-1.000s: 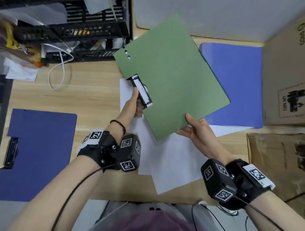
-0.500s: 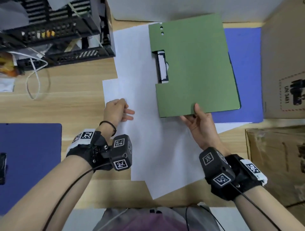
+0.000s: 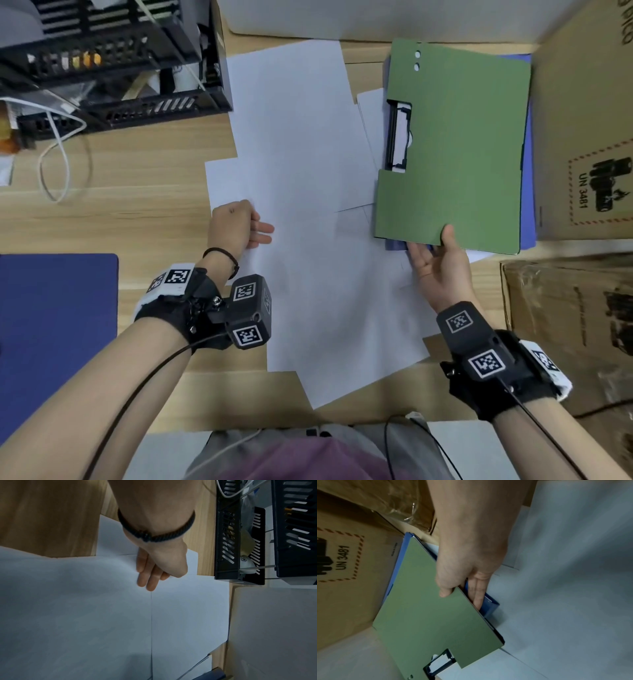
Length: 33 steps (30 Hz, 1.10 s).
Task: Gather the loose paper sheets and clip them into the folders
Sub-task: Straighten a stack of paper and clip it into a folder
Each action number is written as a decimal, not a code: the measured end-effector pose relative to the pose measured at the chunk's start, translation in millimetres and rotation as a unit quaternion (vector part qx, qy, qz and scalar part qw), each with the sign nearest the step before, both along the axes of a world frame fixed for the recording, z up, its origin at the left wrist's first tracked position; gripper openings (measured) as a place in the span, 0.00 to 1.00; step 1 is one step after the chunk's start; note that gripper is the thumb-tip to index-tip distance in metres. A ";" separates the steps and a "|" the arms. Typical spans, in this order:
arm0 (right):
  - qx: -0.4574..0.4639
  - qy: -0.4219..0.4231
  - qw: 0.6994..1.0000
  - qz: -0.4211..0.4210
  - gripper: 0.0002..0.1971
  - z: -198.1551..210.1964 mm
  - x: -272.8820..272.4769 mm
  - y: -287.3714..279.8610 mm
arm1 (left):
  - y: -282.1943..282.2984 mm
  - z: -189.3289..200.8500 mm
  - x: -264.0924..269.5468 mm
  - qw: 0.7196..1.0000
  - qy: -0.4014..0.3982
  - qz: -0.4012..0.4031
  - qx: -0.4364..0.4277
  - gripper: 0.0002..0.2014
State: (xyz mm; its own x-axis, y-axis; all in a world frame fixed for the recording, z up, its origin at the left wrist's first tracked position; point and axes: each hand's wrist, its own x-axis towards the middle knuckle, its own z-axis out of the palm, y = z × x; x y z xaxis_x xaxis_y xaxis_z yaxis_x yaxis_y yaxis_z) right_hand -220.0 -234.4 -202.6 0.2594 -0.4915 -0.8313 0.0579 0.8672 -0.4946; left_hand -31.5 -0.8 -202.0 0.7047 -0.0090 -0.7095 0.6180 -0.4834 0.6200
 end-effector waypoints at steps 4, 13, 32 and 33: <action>0.005 0.026 1.000 -0.008 0.14 4.3 -4.1 -2.4 | 2.9 2.5 -3.6 1.000 -0.009 -0.020 -0.006 0.09; -0.241 0.199 0.922 0.228 0.15 15.4 -44.5 42.3 | 28.6 5.3 -21.2 0.994 0.003 -0.103 -0.048 0.07; -0.352 0.257 0.547 0.715 0.38 23.1 -33.2 185.7 | 200.6 -4.7 -73.9 0.995 0.046 -0.049 -0.069 0.06; -0.349 0.256 0.539 0.722 0.34 22.1 -32.0 192.2 | 205.4 -5.7 -76.0 0.996 0.045 -0.044 -0.066 0.07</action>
State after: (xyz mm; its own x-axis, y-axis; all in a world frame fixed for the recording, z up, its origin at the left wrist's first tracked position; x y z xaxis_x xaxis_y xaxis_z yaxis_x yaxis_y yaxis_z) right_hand -252.0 -42.3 -180.5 0.6154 -0.3237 -0.7187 -0.7277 -0.5837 -0.3602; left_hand -107.5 204.6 -207.7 0.6312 -0.1658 -0.7577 0.6320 -0.4564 0.6263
